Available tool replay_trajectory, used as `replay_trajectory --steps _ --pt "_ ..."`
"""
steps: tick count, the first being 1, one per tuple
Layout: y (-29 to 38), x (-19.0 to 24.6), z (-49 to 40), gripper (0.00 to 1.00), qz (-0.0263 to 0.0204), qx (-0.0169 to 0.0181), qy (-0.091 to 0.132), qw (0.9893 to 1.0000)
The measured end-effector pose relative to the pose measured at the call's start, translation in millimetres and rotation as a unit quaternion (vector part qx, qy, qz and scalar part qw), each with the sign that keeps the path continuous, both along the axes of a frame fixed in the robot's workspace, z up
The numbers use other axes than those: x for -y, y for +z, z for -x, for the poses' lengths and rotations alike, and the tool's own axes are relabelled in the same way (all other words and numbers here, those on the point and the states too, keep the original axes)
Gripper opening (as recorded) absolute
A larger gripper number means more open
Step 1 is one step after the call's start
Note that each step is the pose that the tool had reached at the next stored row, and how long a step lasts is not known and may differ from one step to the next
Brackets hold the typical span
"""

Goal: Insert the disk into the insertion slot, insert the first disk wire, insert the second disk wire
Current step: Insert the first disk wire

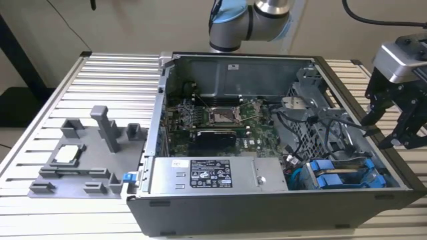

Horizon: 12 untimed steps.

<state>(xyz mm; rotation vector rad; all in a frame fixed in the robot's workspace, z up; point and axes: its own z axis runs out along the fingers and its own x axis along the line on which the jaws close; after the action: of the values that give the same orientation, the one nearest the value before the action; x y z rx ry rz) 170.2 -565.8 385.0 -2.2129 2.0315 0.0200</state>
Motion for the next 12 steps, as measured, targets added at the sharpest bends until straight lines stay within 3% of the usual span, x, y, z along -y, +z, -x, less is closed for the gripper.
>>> replay_trajectory --steps 6,12 --pt "1.3 0.0 -1.3 0.53 -0.0013 -0.0039 0.012 0.9999" --pt "1.9 0.1 -1.4 0.53 -0.0014 -0.0041 0.015 0.9999"
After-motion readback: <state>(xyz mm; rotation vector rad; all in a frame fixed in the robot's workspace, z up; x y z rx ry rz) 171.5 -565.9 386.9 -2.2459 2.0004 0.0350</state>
